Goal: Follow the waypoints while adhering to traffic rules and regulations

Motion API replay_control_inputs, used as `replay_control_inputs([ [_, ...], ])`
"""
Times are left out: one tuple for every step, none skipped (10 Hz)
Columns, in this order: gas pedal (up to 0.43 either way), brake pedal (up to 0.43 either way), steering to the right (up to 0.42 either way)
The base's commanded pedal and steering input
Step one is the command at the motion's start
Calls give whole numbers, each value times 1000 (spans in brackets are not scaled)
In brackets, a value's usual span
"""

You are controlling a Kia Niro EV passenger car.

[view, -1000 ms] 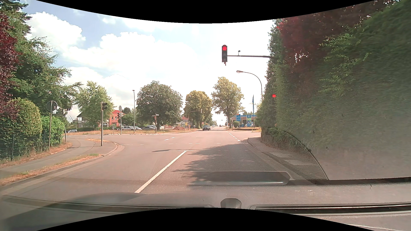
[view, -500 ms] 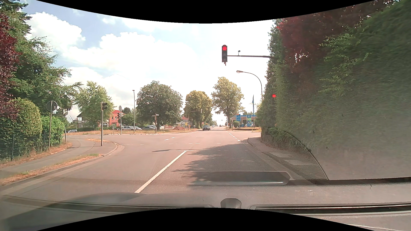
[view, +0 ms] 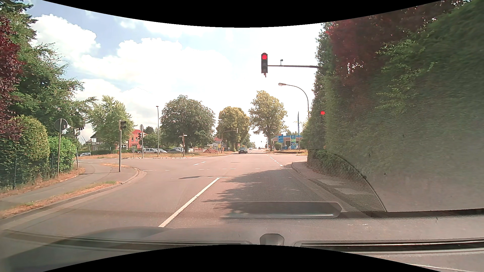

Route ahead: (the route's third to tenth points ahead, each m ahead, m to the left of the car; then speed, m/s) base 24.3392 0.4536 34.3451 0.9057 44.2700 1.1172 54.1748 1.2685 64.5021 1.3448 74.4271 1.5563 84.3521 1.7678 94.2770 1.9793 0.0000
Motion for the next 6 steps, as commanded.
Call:
replay_control_inputs([
  [0, 555, 3],
  [0, 549, 3],
  [0, 549, 3],
  [0, 549, 3],
  [0, 549, 3],
  [0, 549, 3],
])
